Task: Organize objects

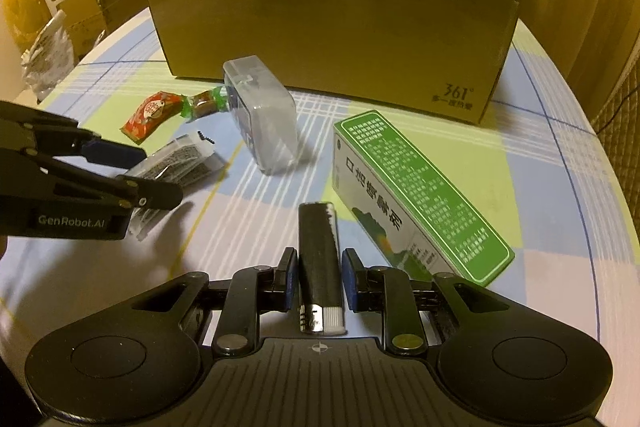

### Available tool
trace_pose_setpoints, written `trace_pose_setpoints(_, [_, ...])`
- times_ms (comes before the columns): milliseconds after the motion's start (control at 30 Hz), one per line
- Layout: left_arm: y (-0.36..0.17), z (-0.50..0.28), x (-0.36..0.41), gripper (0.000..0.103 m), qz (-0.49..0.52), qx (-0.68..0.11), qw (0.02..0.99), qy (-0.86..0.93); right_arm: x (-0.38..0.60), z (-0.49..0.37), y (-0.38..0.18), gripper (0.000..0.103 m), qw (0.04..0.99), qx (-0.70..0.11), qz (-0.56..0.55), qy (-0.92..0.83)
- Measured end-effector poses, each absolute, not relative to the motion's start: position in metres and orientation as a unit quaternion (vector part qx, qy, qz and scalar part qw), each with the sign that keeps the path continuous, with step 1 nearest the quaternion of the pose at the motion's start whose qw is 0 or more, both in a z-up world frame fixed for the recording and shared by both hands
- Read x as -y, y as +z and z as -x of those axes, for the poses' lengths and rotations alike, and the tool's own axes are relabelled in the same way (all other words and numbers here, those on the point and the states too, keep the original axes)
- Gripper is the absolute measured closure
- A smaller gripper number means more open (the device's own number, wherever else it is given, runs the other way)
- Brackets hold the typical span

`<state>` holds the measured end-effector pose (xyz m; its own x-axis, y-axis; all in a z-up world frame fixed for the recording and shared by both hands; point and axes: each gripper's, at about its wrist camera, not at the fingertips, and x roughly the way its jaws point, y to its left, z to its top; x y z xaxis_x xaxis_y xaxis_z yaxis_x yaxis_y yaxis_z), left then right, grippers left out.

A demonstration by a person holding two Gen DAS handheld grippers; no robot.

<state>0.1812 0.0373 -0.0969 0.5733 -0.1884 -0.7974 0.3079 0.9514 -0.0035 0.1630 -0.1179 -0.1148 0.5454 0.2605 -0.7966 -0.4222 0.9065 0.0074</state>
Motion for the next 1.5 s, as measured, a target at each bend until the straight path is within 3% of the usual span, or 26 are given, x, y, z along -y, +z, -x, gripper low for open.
trace_pose_setpoints(133, [-0.101,-0.184,-0.036,0.06,-0.063,-0.448,0.88,-0.143,0.116,-0.161,-0.116,0.082,0.875,-0.431,0.104,0.196])
trace_pose_setpoints(400, [-0.101,-0.177,-0.033,0.072,-0.05,-0.461,0.876,-0.13,0.115,-0.16,-0.114,0.084,0.875,-0.435,0.097,0.187])
trace_pose_setpoints(1500, [-0.014,-0.106,-0.019,0.072,-0.006,-0.421,0.902,-0.098,0.129,-0.106,-0.023,0.084,0.904,-0.379,0.048,0.191])
